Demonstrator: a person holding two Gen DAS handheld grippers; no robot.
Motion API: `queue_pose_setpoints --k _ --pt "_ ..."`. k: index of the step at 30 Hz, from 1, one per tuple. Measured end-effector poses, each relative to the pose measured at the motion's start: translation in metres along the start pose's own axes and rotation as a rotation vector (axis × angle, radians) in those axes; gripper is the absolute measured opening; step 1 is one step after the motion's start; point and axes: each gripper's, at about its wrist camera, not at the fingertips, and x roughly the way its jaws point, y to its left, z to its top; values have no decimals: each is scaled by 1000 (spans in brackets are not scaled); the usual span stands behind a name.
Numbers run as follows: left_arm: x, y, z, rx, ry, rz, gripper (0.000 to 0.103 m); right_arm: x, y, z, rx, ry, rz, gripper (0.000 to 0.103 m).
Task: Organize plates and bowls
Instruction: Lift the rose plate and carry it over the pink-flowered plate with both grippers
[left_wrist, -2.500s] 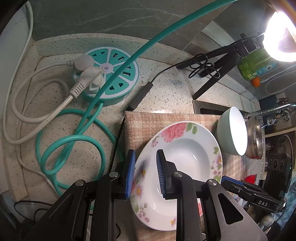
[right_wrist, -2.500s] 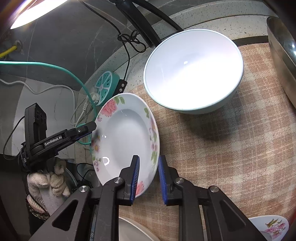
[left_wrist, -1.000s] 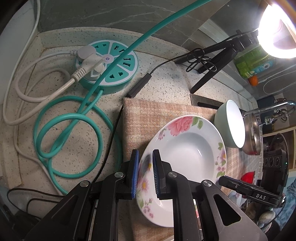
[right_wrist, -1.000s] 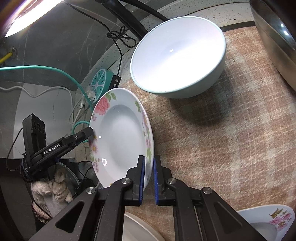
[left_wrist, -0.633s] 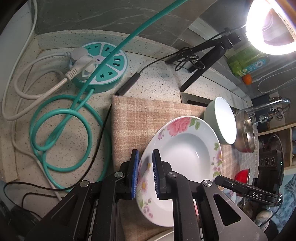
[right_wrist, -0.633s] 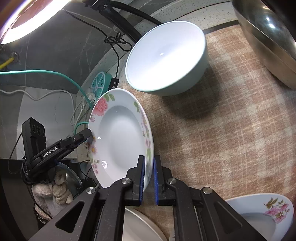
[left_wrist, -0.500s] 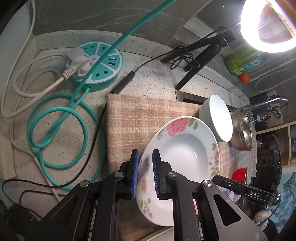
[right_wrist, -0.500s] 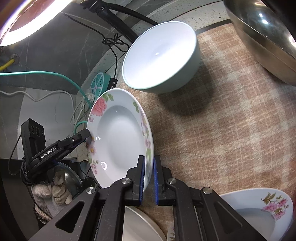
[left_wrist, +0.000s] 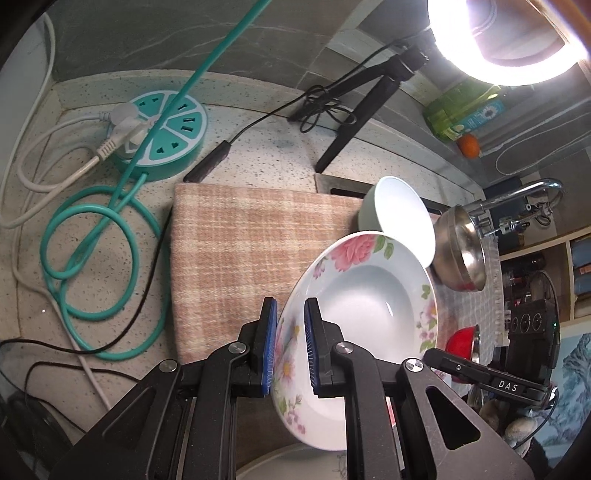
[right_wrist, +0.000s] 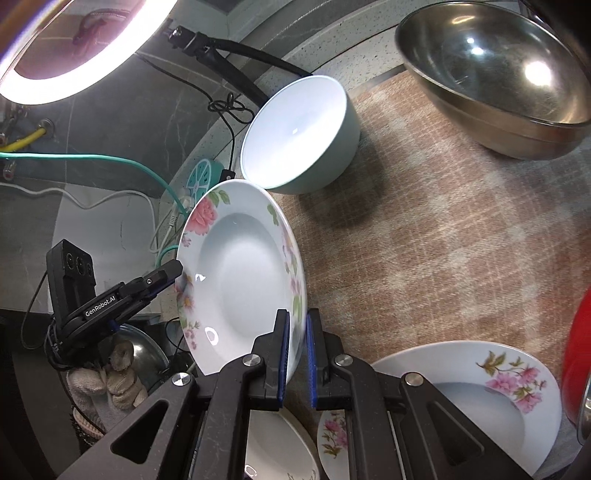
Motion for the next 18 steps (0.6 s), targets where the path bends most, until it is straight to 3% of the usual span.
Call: queue_pose_setpoints --k 18 --pt "10 -51 -34 18 12 -28 13 -35 -42 -21 24 -28 16 8"
